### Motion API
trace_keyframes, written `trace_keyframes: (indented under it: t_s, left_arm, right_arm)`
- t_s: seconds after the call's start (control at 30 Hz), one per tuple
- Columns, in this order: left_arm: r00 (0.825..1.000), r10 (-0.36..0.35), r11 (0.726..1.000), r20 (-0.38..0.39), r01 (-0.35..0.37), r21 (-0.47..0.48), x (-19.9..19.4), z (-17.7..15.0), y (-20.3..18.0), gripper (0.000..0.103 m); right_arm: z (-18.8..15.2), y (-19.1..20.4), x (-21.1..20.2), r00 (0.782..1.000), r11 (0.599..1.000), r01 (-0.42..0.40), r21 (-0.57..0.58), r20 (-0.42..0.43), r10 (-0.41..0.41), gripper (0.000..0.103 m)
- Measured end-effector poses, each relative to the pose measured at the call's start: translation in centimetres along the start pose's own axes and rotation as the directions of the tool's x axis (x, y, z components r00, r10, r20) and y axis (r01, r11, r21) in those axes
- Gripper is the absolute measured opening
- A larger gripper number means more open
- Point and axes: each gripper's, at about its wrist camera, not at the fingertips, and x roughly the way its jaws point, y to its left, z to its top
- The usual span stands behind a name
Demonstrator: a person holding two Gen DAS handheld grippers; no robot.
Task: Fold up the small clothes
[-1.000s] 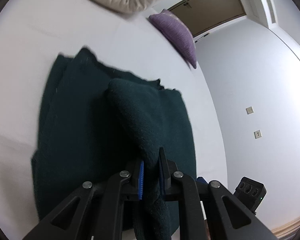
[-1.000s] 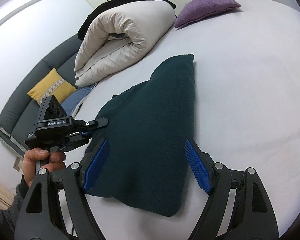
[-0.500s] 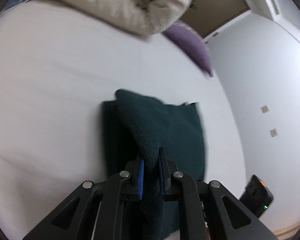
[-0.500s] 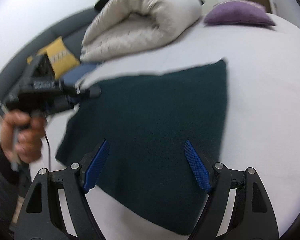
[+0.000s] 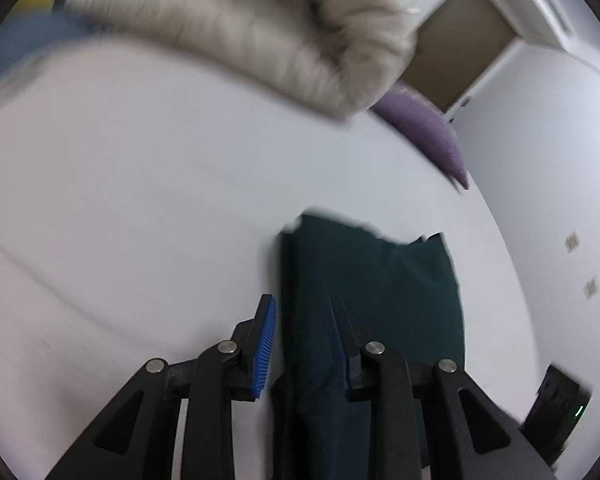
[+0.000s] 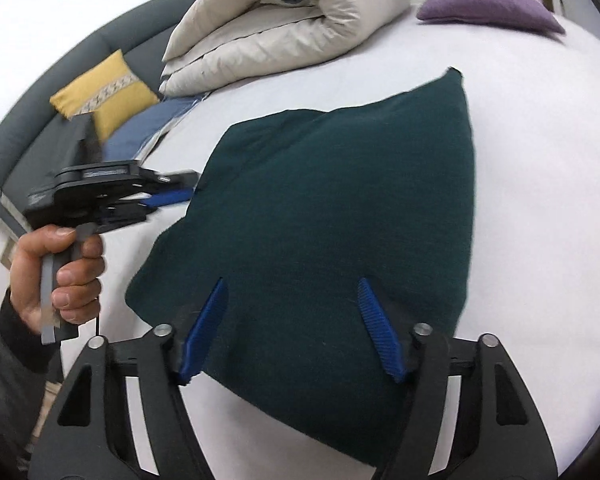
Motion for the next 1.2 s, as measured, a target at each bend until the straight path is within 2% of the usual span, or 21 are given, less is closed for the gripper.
trace_keyframes:
  t_s: [0.07, 0.17, 0.23, 0.33, 0.37, 0.43, 0.47, 0.5, 0.53, 0.57, 0.6, 0.63, 0.7, 0.77, 0.8, 0.87, 0.97, 1.07, 1.1, 1.13, 1.2]
  left_arm:
    - [0.999, 0.002, 0.996, 0.041, -0.006, 0.092, -0.9, -0.1, -2.9, 0.028]
    - [0.999, 0.002, 0.982, 0.041, -0.01, 0.189, 1.3, -0.4, -6.3, 0.028]
    - [1.0, 0.013, 0.98, -0.003, -0.012, 0.197, 3.8, -0.5, -6.8, 0.028]
    - [0.996, 0.08, 0.976, -0.039, -0.07, 0.207, 7.5, -0.7, -6.2, 0.028]
    - [0.994, 0.079, 0.98, -0.075, -0.064, 0.189, 8.6, -0.8, -5.4, 0.028]
    - [0.995, 0.023, 0.988, -0.101, -0.008, 0.152, 9.7, -1.1, -3.5, 0.027]
    - [0.995, -0.004, 0.99, -0.098, 0.018, 0.143, 9.8, -1.1, -3.0, 0.027]
    - [0.994, -0.028, 0.99, -0.101, 0.041, 0.135, 9.9, -1.2, -2.6, 0.027]
    - [0.993, -0.054, 0.99, -0.103, 0.066, 0.124, 9.8, -1.1, -2.1, 0.027]
    - [0.991, -0.077, 0.991, -0.108, 0.089, 0.104, 9.8, -1.0, -1.6, 0.026]
    - [0.989, -0.096, 0.991, -0.112, 0.105, 0.082, 10.0, -0.9, -1.2, 0.023]
    - [0.988, -0.101, 0.992, -0.114, 0.109, 0.068, 10.1, -0.8, -1.0, 0.021]
    - [0.989, -0.096, 0.991, -0.113, 0.105, 0.077, 10.3, -0.9, -1.2, 0.02]
    - [0.991, -0.076, 0.991, -0.107, 0.087, 0.104, 10.3, -0.9, -1.8, 0.021]
    - [0.992, -0.072, 0.991, -0.107, 0.083, 0.107, 10.3, -1.0, -1.9, 0.02]
    - [0.992, -0.067, 0.991, -0.11, 0.079, 0.109, 10.5, -1.1, -2.0, 0.021]
    - [0.993, -0.035, 0.989, -0.109, 0.05, 0.142, 10.7, -1.4, -2.5, 0.021]
    - [0.994, -0.01, 0.986, -0.109, 0.028, 0.163, 11.0, -1.7, -2.8, 0.021]
    - [0.994, -0.008, 0.986, -0.106, 0.026, 0.166, 11.1, -1.7, -2.8, 0.021]
    - [0.995, -0.006, 0.985, -0.104, 0.024, 0.17, 10.9, -1.7, -2.9, 0.021]
    - [0.995, -0.001, 0.984, -0.101, 0.019, 0.177, 10.8, -1.8, -3.0, 0.021]
  right_arm:
    - [0.4, -0.5, -1.3, 0.999, 0.999, -0.02, 0.047, 0.028, 0.018, 0.065]
    - [2.2, -1.3, -3.5, 0.987, 0.987, -0.106, 0.118, 0.132, 0.09, 0.067]
    - [3.8, -2.0, -3.8, 0.978, 0.974, -0.153, 0.168, 0.166, 0.125, 0.068]
    - [7.1, -3.0, -2.0, 0.971, 0.956, -0.202, 0.213, 0.167, 0.168, 0.068]
    - [8.2, -3.5, -1.1, 0.97, 0.949, -0.215, 0.231, 0.161, 0.181, 0.068]
    - [9.6, -4.6, 1.0, 0.966, 0.924, -0.253, 0.288, 0.128, 0.225, 0.068]
    - [10.4, -5.7, 2.8, 0.97, 0.908, -0.243, 0.341, 0.099, 0.223, 0.066]
    - [10.9, -7.2, 4.4, 0.98, 0.898, -0.199, 0.393, 0.068, 0.187, 0.065]
    - [11.2, -8.3, 5.5, 0.981, 0.888, -0.191, 0.417, 0.06, 0.183, 0.058]
    - [11.1, -9.8, 6.4, 0.981, 0.879, -0.193, 0.436, 0.074, 0.178, 0.042]
    - [11.1, -10.9, 6.6, 0.986, 0.879, -0.166, 0.447, 0.082, 0.144, 0.038]
    - [10.9, -11.9, 6.6, 0.99, 0.872, -0.138, 0.47, 0.081, 0.113, 0.037]
    - [11.0, -13.4, 6.1, 0.989, 0.852, -0.144, 0.504, 0.095, 0.111, 0.037]
    - [11.6, -12.9, 5.2, 0.993, 0.867, -0.11, 0.486, 0.088, 0.076, 0.042]
    - [12.2, -12.3, 5.0, 0.992, 0.875, -0.122, 0.468, 0.096, 0.087, 0.044]
    - [14.1, -9.7, 5.2, 0.984, 0.895, -0.177, 0.408, 0.103, 0.148, 0.061]
    - [16.1, -6.0, 7.7, 0.981, 0.928, -0.194, 0.318, 0.04, 0.192, 0.069]
    - [16.3, -5.5, 12.8, 0.979, 0.943, -0.11, 0.313, -0.127, 0.157, 0.07]
    - [16.2, -5.7, 13.9, 0.98, 0.949, -0.081, 0.303, -0.148, 0.131, 0.069]
    - [16.0, -6.0, 14.2, 0.985, 0.955, -0.073, 0.286, -0.129, 0.114, 0.068]
    - [16.1, -7.1, 13.9, 0.989, 0.942, -0.082, 0.327, -0.093, 0.119, 0.065]
